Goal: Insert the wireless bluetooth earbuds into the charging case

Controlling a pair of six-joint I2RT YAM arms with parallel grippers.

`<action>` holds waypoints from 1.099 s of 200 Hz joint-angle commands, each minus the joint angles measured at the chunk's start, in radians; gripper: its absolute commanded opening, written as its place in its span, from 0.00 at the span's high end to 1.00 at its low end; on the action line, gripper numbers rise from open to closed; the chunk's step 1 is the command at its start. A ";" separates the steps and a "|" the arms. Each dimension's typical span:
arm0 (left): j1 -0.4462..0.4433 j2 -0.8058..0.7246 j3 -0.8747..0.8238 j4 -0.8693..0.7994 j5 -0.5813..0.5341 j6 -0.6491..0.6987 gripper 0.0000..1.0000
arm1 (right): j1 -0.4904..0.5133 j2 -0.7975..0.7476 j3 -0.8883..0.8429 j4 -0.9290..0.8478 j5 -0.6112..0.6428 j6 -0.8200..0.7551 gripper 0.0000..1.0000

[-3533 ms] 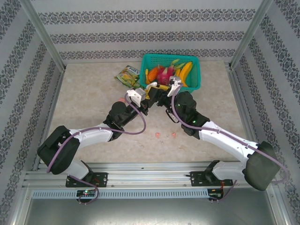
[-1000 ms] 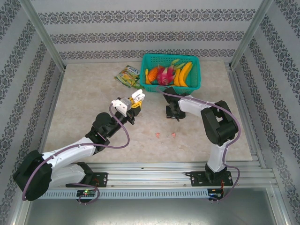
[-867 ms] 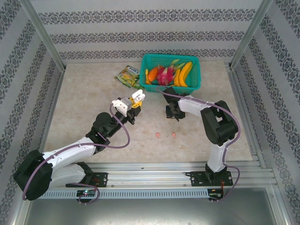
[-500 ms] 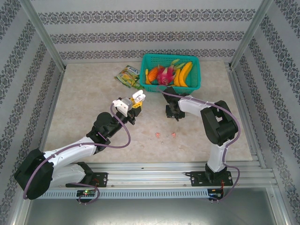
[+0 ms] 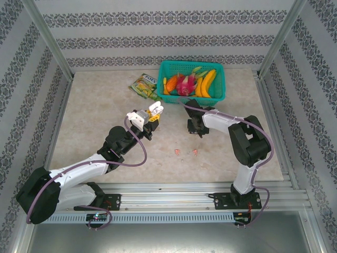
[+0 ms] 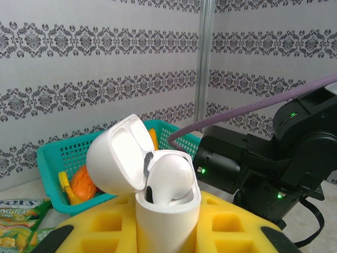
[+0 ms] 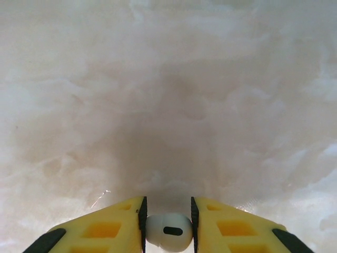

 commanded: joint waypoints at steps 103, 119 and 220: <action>0.010 0.019 0.012 0.008 0.075 0.000 1.00 | 0.060 -0.404 -0.031 0.061 0.002 0.000 0.72; 0.010 0.037 0.018 0.009 0.108 -0.001 1.00 | 0.075 -0.462 -0.017 0.072 -0.004 -0.019 0.72; 0.010 0.160 0.088 0.032 0.280 -0.022 1.00 | 0.244 -0.629 0.112 0.148 0.044 -0.192 0.72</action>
